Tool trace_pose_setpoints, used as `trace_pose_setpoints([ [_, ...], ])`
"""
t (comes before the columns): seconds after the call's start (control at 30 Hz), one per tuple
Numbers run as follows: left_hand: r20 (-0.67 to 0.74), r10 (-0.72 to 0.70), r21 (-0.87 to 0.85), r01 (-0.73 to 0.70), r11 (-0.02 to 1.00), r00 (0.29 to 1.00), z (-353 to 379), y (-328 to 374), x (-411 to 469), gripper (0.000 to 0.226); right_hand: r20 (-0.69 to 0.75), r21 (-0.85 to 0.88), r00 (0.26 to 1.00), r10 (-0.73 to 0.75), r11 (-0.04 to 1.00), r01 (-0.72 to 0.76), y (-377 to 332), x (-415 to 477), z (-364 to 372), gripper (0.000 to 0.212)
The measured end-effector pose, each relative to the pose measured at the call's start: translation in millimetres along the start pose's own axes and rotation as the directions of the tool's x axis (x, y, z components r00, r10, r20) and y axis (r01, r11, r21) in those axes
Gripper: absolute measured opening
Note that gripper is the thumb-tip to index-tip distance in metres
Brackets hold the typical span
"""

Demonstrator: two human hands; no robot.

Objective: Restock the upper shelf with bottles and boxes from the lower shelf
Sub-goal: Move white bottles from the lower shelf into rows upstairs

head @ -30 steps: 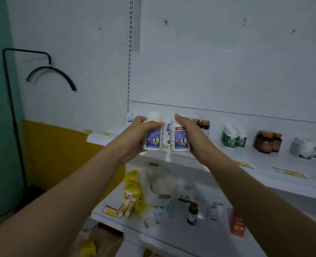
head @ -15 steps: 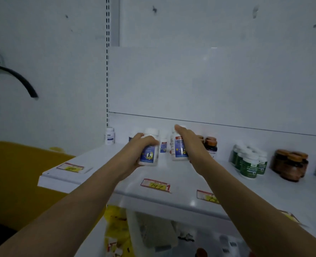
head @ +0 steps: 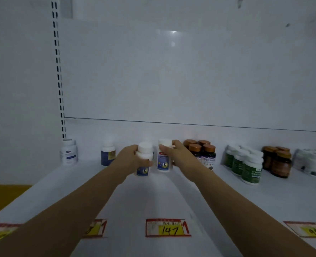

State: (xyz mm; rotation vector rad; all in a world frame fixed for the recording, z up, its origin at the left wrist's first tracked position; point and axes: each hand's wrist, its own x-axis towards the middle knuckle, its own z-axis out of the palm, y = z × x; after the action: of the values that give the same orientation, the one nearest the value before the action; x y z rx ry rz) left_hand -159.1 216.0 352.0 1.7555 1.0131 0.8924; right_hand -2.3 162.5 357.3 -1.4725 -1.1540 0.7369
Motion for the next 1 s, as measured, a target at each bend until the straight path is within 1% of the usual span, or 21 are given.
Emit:
trace_pose_setpoints([
  [0.13,-0.048,-0.012,0.066,0.015,0.998,0.999,6,-15,24,0.044,-0.041,-0.090,0.999,0.028,0.995,-0.032,16,16,7,0.038],
  [0.3,-0.101,0.002,0.176,0.016,0.984,0.995,16,-25,49,0.054,-0.104,-0.223,0.994,0.020,0.974,-0.043,26,37,4,0.040],
  [0.37,-0.086,-0.008,0.188,0.024,0.982,0.996,20,-29,55,0.055,-0.114,-0.251,0.993,0.015,0.967,-0.044,28,46,3,0.041],
  [0.47,-0.066,-0.022,0.155,0.032,0.987,0.998,24,-32,60,0.062,-0.113,-0.267,0.994,0.011,0.963,-0.041,29,55,4,0.042],
  [0.53,-0.064,-0.028,0.194,0.040,0.980,0.998,26,-33,63,0.065,-0.109,-0.283,0.994,0.001,0.959,-0.032,30,60,6,0.043],
  [0.73,0.007,0.020,0.286,-0.021,0.958,1.000,30,-33,63,0.052,-0.117,-0.370,0.992,-0.053,0.929,0.006,32,68,11,0.049],
  [0.87,-0.020,0.025,0.321,-0.018,0.947,0.999,32,-31,58,0.048,-0.092,-0.435,0.991,-0.095,0.899,0.046,38,69,14,0.057],
  [1.0,-0.045,0.047,0.348,-0.028,0.937,0.998,31,-29,54,0.047,-0.110,-0.371,0.986,-0.125,0.926,0.076,39,68,15,0.063],
])
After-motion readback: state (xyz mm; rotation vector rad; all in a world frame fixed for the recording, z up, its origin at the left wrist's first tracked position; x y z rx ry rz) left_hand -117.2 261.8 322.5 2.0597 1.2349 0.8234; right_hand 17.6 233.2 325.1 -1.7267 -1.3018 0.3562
